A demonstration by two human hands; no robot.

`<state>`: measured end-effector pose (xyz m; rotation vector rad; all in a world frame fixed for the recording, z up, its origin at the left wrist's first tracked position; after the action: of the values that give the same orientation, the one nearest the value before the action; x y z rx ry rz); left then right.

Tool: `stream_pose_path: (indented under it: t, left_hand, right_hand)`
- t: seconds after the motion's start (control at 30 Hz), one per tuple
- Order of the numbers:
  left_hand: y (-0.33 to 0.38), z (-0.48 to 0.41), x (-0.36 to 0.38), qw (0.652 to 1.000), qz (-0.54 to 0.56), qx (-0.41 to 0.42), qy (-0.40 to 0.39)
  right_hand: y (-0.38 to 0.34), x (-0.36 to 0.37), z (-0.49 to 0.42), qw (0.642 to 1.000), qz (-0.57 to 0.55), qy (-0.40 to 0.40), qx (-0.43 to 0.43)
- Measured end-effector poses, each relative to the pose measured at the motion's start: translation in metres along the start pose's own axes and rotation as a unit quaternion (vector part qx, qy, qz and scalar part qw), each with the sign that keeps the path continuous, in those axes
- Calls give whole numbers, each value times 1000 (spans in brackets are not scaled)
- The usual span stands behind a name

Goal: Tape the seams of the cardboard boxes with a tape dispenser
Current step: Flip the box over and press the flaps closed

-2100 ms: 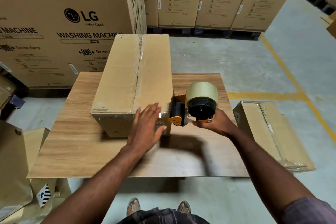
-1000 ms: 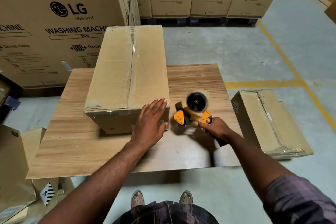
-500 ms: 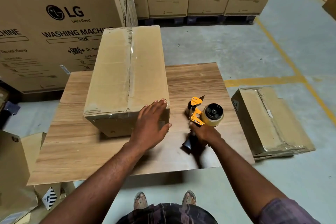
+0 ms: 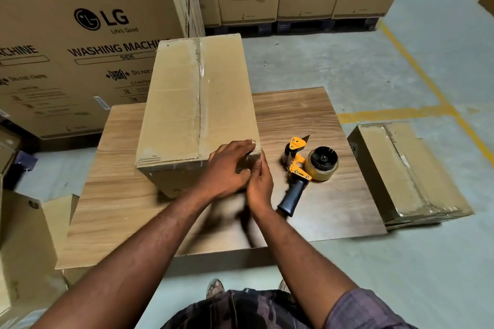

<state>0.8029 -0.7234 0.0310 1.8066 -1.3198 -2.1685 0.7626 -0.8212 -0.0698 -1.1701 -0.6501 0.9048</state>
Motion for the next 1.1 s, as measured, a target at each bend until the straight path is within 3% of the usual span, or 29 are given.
stream_pose_path:
  t: [0.13, 0.23, 0.33, 0.47, 0.63, 0.8, 1.1]
  left_hand:
    - [1, 0, -1, 1000, -6, -2, -2]
    - [-3, -7, -4, 999, -32, 15, -2]
    - [-5, -21, -13, 999, -27, 44, -3]
    - [-10, -27, -15, 993, -58, 99, 21]
    - [-17, -15, -5, 973, -122, 173, 98]
    - [-17, -10, 1, 954, -194, 214, 85]
    - [-16, -17, -11, 978, -82, 175, 82]
  right_hand:
    - [-1, 0, 6, 995, 82, 11, -60]
    - [5, -5, 2, 987, 138, -29, -81]
    - [1, -21, -1, 992, 73, -83, -68]
    - [-38, -41, -3, 994, -46, -57, -85]
    - [-60, -28, -12, 956, 169, -101, -220]
    - [-62, -31, -11, 895, 285, -104, -326]
    - [-73, -26, -9, 866, 316, -123, -366]
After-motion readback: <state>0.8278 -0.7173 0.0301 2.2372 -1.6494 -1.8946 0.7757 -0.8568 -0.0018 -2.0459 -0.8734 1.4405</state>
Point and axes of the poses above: each hand's wrist, its own z-axis away from the middle knuckle, its own x-axis out of the palm, y = z × x, the point moved 6 cm from there along -z, towards the middle knuckle, and after that the axes turned 4 degrees about x, right-handed, at the moved point
